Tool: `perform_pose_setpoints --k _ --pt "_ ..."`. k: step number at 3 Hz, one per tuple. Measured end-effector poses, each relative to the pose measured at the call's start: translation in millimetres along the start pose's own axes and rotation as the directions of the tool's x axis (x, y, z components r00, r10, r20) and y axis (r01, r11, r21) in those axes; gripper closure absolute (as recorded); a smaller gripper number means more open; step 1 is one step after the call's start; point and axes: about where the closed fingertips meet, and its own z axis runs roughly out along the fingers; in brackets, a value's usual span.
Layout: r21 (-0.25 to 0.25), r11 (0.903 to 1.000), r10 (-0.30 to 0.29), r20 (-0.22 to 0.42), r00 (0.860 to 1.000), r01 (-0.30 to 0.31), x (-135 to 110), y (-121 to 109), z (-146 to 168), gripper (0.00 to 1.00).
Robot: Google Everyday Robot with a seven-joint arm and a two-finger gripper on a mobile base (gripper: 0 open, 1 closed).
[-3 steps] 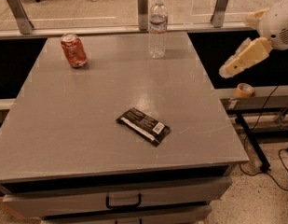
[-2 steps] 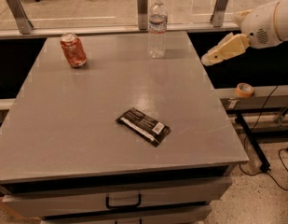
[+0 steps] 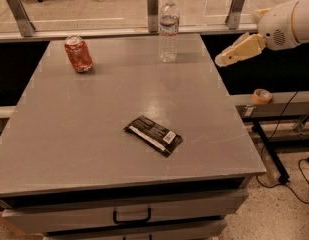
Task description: Move water bottle near coke can
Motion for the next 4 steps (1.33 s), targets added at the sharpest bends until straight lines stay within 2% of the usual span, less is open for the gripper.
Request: perform_pose_setpoints --k 1,2,3,4 --pt "-0.004 0.9981 0.062 0.073 0.995 -0.062 -7.2 0.3 24.6 0.00" --pt "-0.076 0.9887 0.143 0.223 0.964 -0.129 -33.8 0.3 81.3 0.00" --pt "-0.135 0.9816 0.169 0.288 0.943 -0.135 -49.9 2.9 119.9 0.00" --pt "-0.154 0.9792 0.179 0.351 0.919 -0.132 -62.6 -1.2 163.7 0.00"
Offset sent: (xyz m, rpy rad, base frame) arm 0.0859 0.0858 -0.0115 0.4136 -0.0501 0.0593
